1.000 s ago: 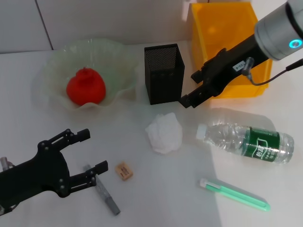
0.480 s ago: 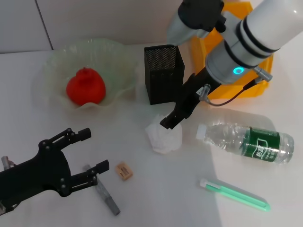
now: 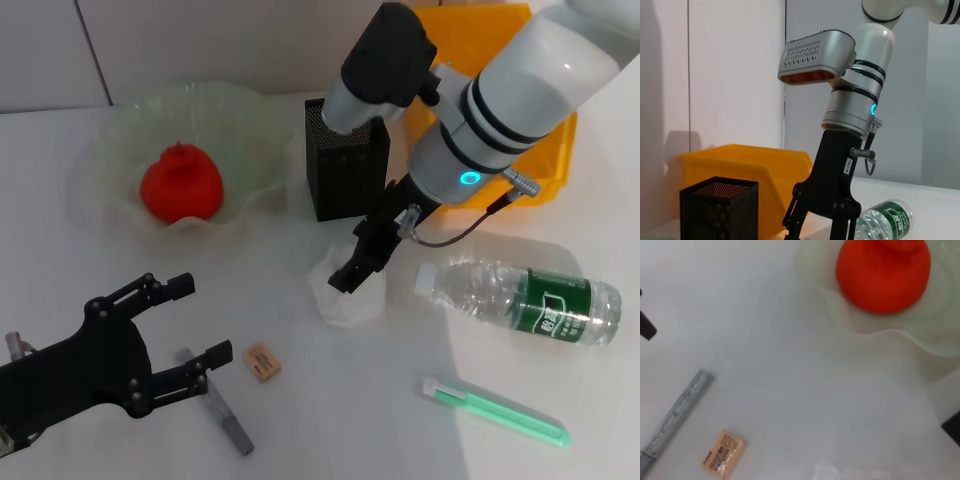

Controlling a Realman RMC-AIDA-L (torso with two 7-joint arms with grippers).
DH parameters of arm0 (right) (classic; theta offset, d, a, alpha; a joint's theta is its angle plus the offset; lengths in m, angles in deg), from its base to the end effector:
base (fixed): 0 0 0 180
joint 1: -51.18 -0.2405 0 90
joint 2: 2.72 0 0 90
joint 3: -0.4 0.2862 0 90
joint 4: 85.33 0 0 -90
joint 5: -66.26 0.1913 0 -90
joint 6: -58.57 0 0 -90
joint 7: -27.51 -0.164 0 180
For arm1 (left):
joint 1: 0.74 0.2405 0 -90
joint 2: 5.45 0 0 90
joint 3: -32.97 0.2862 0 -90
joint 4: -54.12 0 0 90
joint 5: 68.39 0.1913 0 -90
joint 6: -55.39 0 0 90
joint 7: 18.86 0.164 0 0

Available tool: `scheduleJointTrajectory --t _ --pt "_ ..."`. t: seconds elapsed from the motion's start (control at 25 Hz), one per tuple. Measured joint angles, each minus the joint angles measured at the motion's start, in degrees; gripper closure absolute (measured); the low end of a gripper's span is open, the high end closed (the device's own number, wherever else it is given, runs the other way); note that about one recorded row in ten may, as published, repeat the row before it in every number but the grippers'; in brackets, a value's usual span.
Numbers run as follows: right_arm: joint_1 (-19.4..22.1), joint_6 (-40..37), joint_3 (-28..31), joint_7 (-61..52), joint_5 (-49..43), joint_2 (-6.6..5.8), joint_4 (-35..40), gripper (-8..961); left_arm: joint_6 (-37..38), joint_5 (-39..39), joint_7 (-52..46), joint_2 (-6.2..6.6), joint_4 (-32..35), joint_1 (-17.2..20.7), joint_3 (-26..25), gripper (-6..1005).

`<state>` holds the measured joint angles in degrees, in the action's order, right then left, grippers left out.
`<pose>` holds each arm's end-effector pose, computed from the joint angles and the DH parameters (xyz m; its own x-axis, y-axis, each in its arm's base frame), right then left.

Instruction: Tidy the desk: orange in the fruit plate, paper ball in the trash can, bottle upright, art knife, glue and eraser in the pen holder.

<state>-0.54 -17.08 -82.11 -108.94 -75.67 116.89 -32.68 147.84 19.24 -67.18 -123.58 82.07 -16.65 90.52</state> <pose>0.1636 0.4016 -0.0917 0.8540 -0.4518 0.2579 -0.3744 -0.8780 -0.2984 -0.2925 0.2558 -0.0478 0.7583 0.0550 0.6495 0.3033 -0.9118 -0.2768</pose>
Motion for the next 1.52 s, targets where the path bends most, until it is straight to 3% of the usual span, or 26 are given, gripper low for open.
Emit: scheduleJointTrajectory --t 0.4,0.76,1.04,1.32,1.52 --pt "-1.09 3.80 -4.25 -0.04 2.43 0.18 -5.36 256 -0.11 0.00 0.11 0.00 -0.12 0.01 0.17 161" --pt "-1.01 0.79 -4.68 -1.05 3.04 -0.14 -4.58 261 -0.06 0.00 0.16 -0.06 -0.19 0.42 -0.07 164" --pt "-0.48 -0.31 -4.53 -1.49 2.80 -0.28 -3.45 507 -0.19 0.00 0.16 -0.09 -0.25 0.45 0.04 167" --pt "2.40 -5.62 0.13 -2.40 0.50 -0.42 4.81 577 -0.17 0.00 0.16 -0.09 -0.27 0.44 -0.10 169" --pt "6.01 -10.78 7.10 -3.80 -4.00 -0.45 18.07 572 -0.14 0.00 0.22 -0.09 -0.27 0.44 -0.06 171"
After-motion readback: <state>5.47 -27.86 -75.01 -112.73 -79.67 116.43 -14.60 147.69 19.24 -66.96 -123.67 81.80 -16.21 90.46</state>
